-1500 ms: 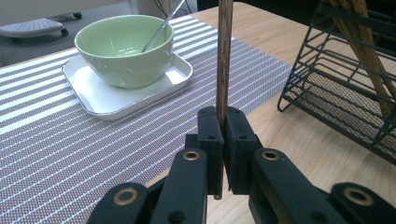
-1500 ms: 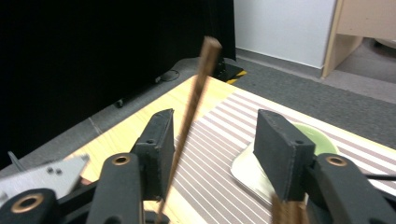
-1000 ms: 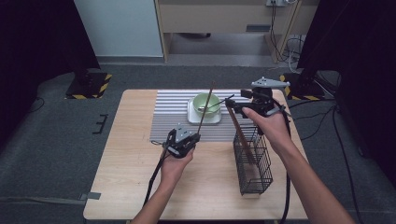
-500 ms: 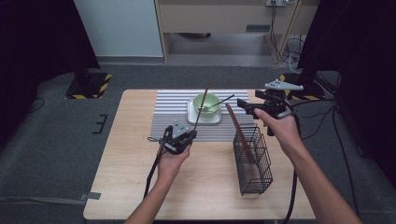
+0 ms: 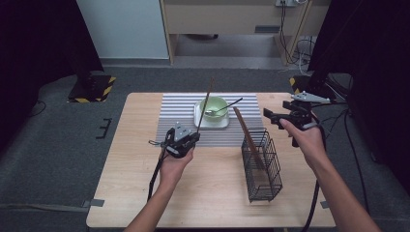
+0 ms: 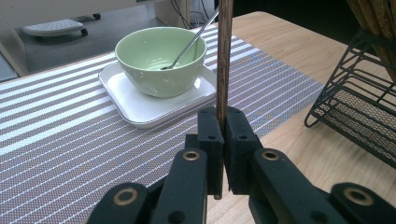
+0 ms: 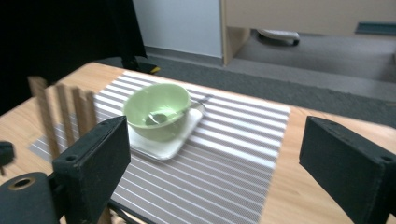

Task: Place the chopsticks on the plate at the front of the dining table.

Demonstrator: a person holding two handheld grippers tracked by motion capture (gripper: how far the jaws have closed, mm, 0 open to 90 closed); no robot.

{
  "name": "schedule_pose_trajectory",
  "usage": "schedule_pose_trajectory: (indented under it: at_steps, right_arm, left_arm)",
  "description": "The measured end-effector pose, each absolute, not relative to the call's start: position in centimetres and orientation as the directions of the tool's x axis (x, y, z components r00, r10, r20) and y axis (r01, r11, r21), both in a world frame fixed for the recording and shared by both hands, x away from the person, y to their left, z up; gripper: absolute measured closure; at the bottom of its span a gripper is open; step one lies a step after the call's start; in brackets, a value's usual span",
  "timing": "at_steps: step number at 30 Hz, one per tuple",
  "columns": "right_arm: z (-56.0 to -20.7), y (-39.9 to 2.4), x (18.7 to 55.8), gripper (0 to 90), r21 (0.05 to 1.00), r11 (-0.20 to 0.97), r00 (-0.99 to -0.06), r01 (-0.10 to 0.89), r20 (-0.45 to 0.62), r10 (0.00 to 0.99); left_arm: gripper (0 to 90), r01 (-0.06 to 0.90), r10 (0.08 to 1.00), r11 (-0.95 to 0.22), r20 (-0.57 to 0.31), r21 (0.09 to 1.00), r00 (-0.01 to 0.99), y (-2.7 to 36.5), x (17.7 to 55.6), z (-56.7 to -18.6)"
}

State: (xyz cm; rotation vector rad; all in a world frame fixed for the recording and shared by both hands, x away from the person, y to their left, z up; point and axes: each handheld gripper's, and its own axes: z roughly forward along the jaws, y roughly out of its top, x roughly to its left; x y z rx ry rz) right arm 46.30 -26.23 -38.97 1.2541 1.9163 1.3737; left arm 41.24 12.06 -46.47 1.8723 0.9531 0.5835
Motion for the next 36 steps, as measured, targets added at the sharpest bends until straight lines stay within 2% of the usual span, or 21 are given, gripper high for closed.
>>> schedule_pose_trajectory:
  at_steps: [12,36]
  right_arm:
    - [-42.6,-29.3,46.3,8.3,0.888,0.062,-0.398,0.456,0.14,0.907]
    - [-46.4,-30.8,45.9,8.2,0.86,0.064,-0.33,0.506,0.124,0.936]
  left_arm:
    - [86.3,0.377,0.821,-0.271,0.008,0.886,0.571,12.6,41.7,-46.5]
    - [86.2,0.385,0.834,-0.234,-0.02,0.893,0.552,12.4,42.2,-46.3]
